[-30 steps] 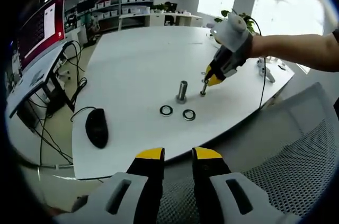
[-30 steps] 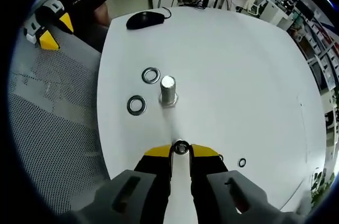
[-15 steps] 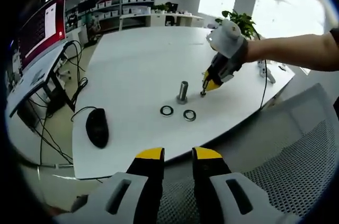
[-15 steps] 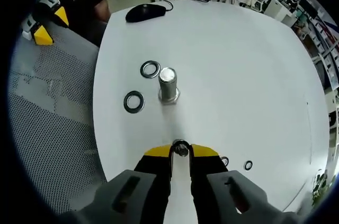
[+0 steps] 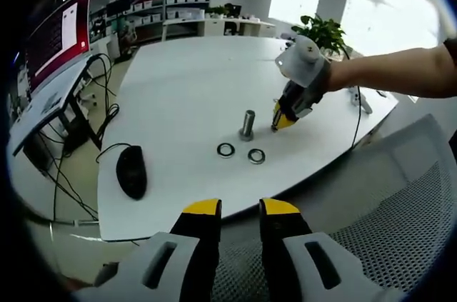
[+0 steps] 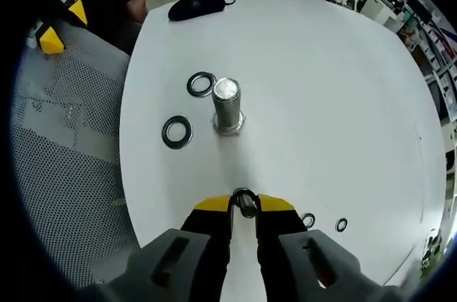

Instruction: Place the washer onto the threaded stud by aligning its center hole with the stud, sliding it down to the base, and recovering from edge contact or off-axis alignment until the washer reaches the visible bottom stop.

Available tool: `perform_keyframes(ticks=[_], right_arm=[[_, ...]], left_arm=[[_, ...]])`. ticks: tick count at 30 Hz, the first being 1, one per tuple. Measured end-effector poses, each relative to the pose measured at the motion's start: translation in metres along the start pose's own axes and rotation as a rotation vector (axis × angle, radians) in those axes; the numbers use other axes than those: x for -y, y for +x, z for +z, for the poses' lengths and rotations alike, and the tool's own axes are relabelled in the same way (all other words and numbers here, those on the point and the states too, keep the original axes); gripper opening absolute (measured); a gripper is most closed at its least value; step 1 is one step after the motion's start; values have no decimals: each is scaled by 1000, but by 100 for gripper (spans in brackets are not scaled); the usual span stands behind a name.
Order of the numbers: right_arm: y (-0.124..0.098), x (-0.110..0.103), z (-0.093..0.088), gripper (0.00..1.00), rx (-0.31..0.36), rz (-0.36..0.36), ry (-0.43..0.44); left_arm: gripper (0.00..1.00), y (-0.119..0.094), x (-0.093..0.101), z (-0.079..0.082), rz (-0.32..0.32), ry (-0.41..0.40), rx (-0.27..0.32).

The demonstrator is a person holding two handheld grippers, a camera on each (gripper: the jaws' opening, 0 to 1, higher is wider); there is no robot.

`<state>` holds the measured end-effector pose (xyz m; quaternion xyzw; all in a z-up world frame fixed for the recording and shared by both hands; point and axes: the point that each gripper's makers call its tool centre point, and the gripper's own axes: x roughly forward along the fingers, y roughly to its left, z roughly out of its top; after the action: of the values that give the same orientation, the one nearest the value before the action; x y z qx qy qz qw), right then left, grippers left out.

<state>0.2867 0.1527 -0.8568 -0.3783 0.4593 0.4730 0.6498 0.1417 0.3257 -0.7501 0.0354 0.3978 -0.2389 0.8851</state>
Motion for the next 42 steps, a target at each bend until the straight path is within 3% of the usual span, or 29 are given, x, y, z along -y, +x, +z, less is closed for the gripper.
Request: perform_keyframes(ticks=[10, 16, 17, 21, 38, 42], right_arm=[[4, -3, 0, 14, -10, 6, 7], [5, -2, 3, 15, -3, 18, -43], [5, -1, 4, 17, 4, 19, -80], [3, -2, 1, 24, 7, 15, -82], [-21, 16, -14, 27, 106, -19, -21], [-27, 19, -19, 27, 153, -12, 50]], left_arm=[[19, 0, 0, 0, 0, -1, 0], [19, 0, -1, 0, 0, -2, 0], [19, 0, -1, 0, 0, -2, 0], [19, 0, -1, 0, -1, -1, -2], [19, 0, 0, 0, -3, 0, 0], [19, 0, 0, 0, -2, -2, 1]])
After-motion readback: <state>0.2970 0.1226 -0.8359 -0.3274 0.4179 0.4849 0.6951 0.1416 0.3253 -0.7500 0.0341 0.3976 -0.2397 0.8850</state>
